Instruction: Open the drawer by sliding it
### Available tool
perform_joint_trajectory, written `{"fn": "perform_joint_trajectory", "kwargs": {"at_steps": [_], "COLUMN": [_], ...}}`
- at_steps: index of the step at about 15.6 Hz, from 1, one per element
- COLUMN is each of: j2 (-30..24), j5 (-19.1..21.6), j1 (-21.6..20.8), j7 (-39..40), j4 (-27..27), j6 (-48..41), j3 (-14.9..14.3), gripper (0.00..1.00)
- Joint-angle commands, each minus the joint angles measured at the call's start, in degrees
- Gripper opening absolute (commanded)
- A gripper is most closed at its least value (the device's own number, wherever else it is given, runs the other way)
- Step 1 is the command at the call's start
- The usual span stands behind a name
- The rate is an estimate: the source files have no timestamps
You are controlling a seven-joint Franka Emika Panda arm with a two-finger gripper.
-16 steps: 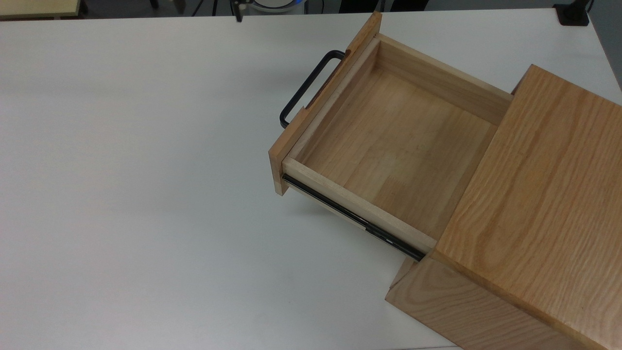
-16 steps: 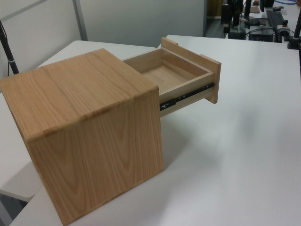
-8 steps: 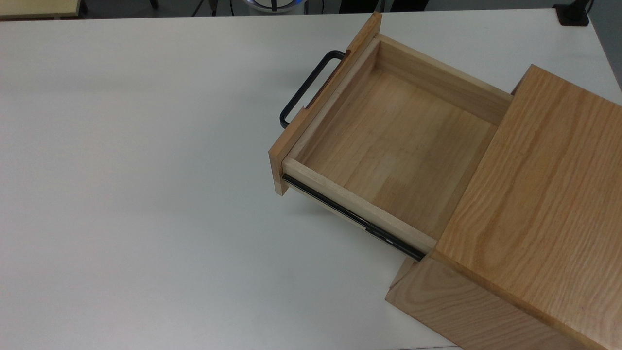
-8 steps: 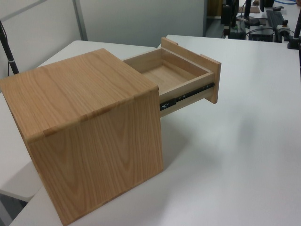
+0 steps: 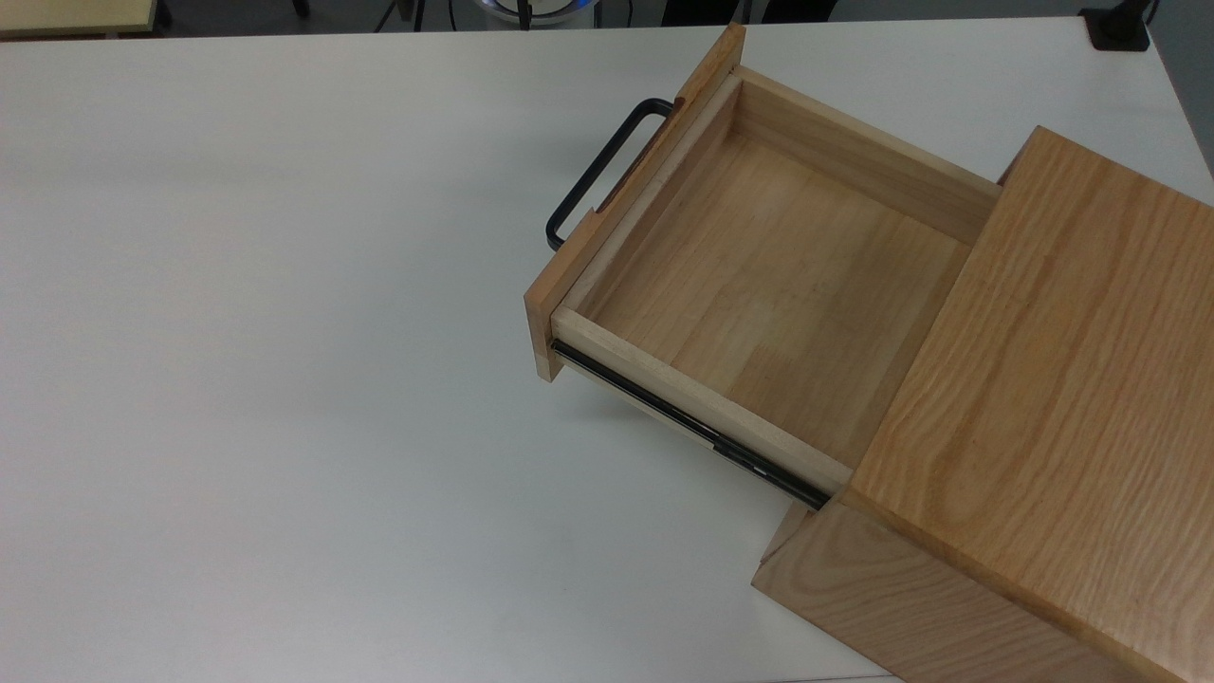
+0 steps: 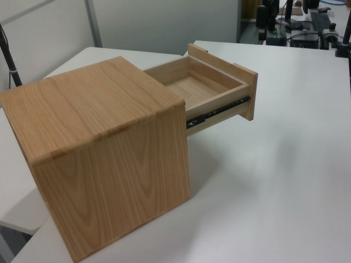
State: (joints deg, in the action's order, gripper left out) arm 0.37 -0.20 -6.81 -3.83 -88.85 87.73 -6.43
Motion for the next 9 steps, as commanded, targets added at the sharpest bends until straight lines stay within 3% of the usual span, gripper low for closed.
{"fn": "perform_joint_trajectory", "kwargs": {"at_steps": [1,4,7,9], "j2": [-0.2,-0.3,-0.4,-0.5], "j5": [-1.6,-1.6,-1.6,-1.6], "j1": [-1.2,0.0,5.4,5.5], "j7": [-1.3,-1.3,-1.4,-1.4], "j4": [-0.2,-0.2,-0.3,-0.4], "j6": [1.0,0.7,0.7,0.6], "j3": [-0.6,0.3,5.8,6.1], "gripper": [1.0,1.0,1.0,1.0]}}
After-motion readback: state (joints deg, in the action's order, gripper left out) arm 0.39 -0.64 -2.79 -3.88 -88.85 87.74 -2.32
